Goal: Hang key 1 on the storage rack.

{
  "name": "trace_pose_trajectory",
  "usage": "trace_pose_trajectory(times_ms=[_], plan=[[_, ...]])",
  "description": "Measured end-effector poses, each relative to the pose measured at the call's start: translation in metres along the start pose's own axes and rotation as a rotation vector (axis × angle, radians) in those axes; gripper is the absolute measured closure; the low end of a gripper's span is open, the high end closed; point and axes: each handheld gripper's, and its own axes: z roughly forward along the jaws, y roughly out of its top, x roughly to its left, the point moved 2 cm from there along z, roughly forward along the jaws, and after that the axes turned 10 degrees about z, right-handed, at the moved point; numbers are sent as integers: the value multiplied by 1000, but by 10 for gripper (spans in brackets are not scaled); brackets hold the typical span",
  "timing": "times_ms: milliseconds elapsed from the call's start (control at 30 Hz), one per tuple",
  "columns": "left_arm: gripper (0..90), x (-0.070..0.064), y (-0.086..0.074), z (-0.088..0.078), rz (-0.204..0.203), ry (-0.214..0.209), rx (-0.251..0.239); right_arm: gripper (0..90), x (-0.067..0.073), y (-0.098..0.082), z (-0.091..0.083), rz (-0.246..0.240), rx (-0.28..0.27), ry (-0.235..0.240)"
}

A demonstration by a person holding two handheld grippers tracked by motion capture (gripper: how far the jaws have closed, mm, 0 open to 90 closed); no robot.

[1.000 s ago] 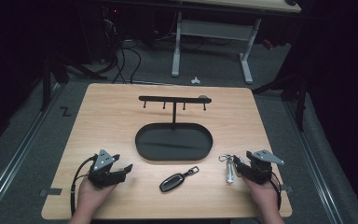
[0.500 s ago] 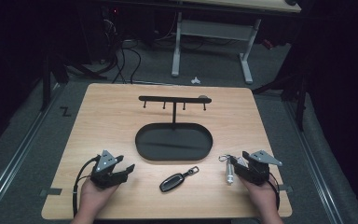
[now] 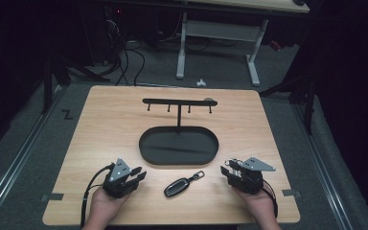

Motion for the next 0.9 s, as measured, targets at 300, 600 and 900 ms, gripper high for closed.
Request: trace_pose_trajectory(times_ms=[300,600,900], plan=[[900,-32,10,26,76,-78,96,428,-5,-1,-1,7,-21,-18],[900,-53,14,38,143,-101,141,427,-9,-1,-1,16,-22,-22],[900,-71,19,36,174,-168,106,423,-9,-2,1,21,-16,-18]])
